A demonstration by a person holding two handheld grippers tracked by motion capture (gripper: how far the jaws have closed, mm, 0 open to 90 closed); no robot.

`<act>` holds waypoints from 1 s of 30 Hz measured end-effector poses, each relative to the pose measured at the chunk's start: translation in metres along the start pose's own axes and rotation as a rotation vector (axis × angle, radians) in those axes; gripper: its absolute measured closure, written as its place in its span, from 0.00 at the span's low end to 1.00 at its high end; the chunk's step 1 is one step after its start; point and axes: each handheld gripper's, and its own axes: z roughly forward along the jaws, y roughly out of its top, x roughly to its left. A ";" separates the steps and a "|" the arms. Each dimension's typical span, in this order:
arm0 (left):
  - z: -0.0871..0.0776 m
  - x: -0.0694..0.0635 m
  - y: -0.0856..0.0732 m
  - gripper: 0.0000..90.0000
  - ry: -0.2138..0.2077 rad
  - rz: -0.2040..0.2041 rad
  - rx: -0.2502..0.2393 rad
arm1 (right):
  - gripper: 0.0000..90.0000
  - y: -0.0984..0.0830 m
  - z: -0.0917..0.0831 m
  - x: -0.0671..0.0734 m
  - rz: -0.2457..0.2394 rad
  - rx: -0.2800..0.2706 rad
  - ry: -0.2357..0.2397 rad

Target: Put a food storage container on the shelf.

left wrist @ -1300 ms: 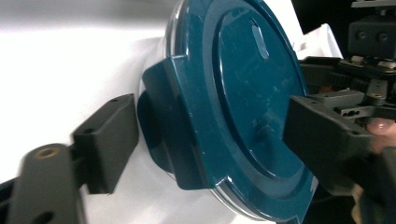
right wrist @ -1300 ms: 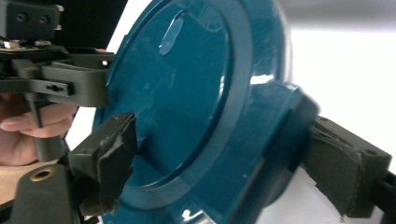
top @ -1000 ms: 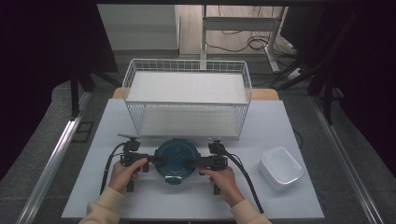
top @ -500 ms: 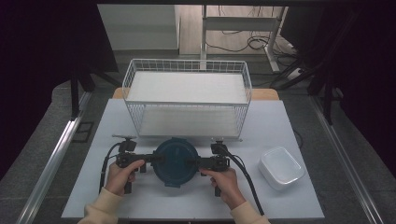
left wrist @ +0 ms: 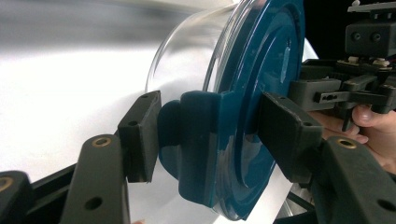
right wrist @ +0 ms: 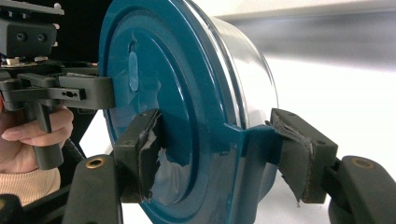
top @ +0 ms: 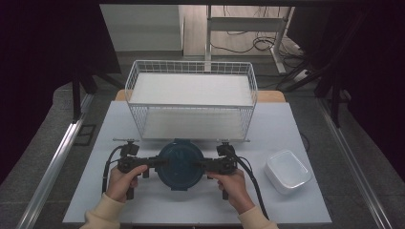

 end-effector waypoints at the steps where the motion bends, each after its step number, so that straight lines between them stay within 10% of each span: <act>1: -0.001 -0.002 0.000 0.46 0.000 0.003 -0.003 | 0.40 0.000 -0.001 0.001 -0.004 -0.003 0.001; 30: -0.026 -0.037 0.005 0.46 -0.017 0.096 -0.084 | 0.41 0.010 -0.035 0.036 -0.163 -0.070 -0.008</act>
